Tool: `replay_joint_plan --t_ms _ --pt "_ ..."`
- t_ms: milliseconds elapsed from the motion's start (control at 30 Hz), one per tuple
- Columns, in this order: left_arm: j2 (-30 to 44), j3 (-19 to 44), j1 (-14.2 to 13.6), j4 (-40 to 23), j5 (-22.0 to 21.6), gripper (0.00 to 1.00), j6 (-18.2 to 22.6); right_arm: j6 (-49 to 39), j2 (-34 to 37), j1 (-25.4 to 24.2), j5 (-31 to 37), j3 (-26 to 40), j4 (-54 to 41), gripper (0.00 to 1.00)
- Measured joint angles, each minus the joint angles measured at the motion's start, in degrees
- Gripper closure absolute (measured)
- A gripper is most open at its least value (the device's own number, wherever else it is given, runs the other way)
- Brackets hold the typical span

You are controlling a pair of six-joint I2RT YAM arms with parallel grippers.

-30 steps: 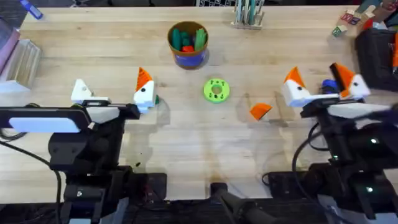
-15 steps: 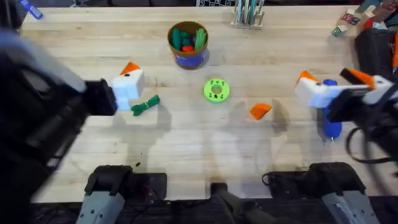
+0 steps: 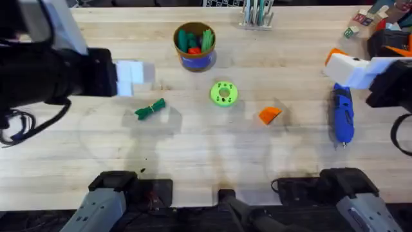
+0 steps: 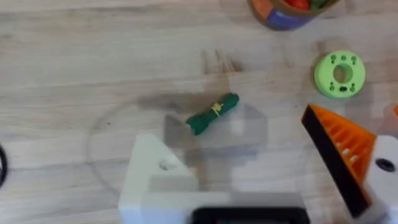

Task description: Pick up the gripper from the table and insert it into the empty holder that is missing its gripper. Then pick up a screw, insert it into the mounting hole, and use the screwdriver to tighten it. Finally, clean up the table by picking up the vegetable and placing it into the bucket.

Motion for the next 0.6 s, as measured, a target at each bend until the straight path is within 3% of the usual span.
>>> replay_joint_plan --t_ms 133,300,333,500,533,600 --pt "2.05 -2.82 0.00 -3.76 1.71 0.015 0.57 0.00 0.00 0.00 0.00 0.00 -0.11 0.010" --pt "5.35 -8.67 -0.43 -5.48 4.46 0.016 6.99 0.00 0.02 0.00 0.00 0.00 -0.11 0.009" --pt "6.05 -9.13 -0.69 -5.52 4.70 0.082 7.68 0.00 0.01 0.00 0.02 0.00 -0.11 0.010" --pt "6.55 -9.35 -1.03 -3.84 4.93 0.854 9.92 -0.03 0.00 0.00 0.00 0.00 -0.09 0.010" --pt "6.34 -9.35 -1.03 -3.83 4.91 0.951 10.61 -0.17 0.00 0.00 0.00 0.00 -0.09 0.010" --pt "5.47 -9.35 -1.06 -3.82 4.95 0.671 11.19 -0.59 0.02 0.00 0.00 0.00 -0.09 0.009"
